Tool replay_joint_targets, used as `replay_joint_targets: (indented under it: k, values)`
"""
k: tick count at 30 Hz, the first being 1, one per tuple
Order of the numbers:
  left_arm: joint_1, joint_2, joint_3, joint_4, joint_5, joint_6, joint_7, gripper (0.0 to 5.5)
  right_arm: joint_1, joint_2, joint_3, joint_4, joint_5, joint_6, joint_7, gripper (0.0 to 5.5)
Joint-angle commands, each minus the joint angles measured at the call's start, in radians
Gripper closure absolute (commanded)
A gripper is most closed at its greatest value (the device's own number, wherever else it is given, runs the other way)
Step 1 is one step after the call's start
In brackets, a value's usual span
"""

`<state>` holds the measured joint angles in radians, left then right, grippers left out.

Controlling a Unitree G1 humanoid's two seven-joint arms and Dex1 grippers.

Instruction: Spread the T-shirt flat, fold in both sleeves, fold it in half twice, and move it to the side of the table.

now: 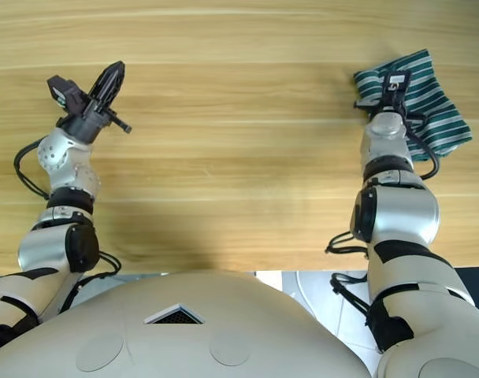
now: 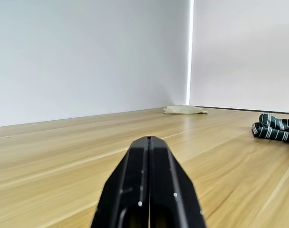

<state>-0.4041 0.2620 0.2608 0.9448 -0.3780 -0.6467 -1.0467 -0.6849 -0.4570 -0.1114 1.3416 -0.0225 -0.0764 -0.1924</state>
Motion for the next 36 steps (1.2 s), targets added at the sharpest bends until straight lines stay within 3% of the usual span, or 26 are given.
replay_joint_targets:
  k: [1, 8, 11, 14, 15, 17, 19, 20, 21, 22, 24, 31, 36]
  values:
    - [0.002, 0.009, 0.017, 0.022, -0.004, 0.01, 0.024, 5.5, -0.023, 0.01, -0.055, 0.006, 0.015, -0.013, -0.065, 5.47]
    - [-0.058, 0.02, 0.103, 0.069, -0.073, 0.086, 0.092, 5.5, -0.075, 0.001, -0.132, -0.075, 0.027, -0.248, -0.258, 5.47]
    - [-0.123, 0.034, 0.178, 0.134, -0.131, 0.162, 0.162, 5.5, -0.051, 0.012, 0.016, -0.196, -0.188, -0.386, -0.491, 5.47]
    - [-0.174, 0.044, 0.207, 0.217, -0.12, 0.173, 0.267, 5.5, -0.024, 0.05, 0.219, -0.313, -0.464, -0.382, -0.693, 5.47]
    - [-0.188, 0.045, 0.207, 0.246, -0.107, 0.178, 0.31, 5.5, -0.026, 0.078, 0.284, -0.299, -0.517, -0.398, -0.668, 5.47]
    - [-0.208, 0.047, 0.198, 0.301, -0.073, 0.198, 0.409, 5.5, -0.018, 0.164, 0.298, -0.219, -0.438, -0.532, -0.421, 5.47]
    - [-0.211, 0.048, 0.198, 0.34, -0.049, 0.219, 0.488, 5.5, -0.004, 0.288, 0.094, -0.172, -0.07, -0.548, 0.124, 5.47]
    - [-0.208, 0.048, 0.207, 0.355, -0.05, 0.238, 0.519, 5.5, 0.001, 0.342, -0.033, -0.175, 0.135, -0.455, 0.436, 5.47]
    - [-0.202, 0.047, 0.215, 0.367, -0.052, 0.257, 0.543, 5.5, 0.007, 0.375, -0.12, -0.167, 0.262, -0.381, 0.643, 5.47]
    - [-0.197, 0.05, 0.211, 0.375, -0.043, 0.27, 0.574, 5.5, 0.007, 0.386, -0.174, -0.144, 0.317, -0.323, 0.731, 5.47]
    - [-0.197, 0.057, 0.213, 0.38, -0.04, 0.277, 0.6, 5.5, 0.0, 0.369, -0.209, -0.093, 0.323, -0.276, 0.715, 5.47]
    - [-0.196, 0.059, 0.178, 0.389, 0.042, 0.277, 0.73, 5.5, 0.01, 0.266, -0.134, -0.008, 0.139, -0.264, 0.331, 5.47]
    - [-0.198, 0.062, 0.192, 0.391, 0.066, 0.288, 0.771, 5.5, 0.018, 0.248, -0.129, -0.001, 0.088, -0.247, 0.233, 5.47]
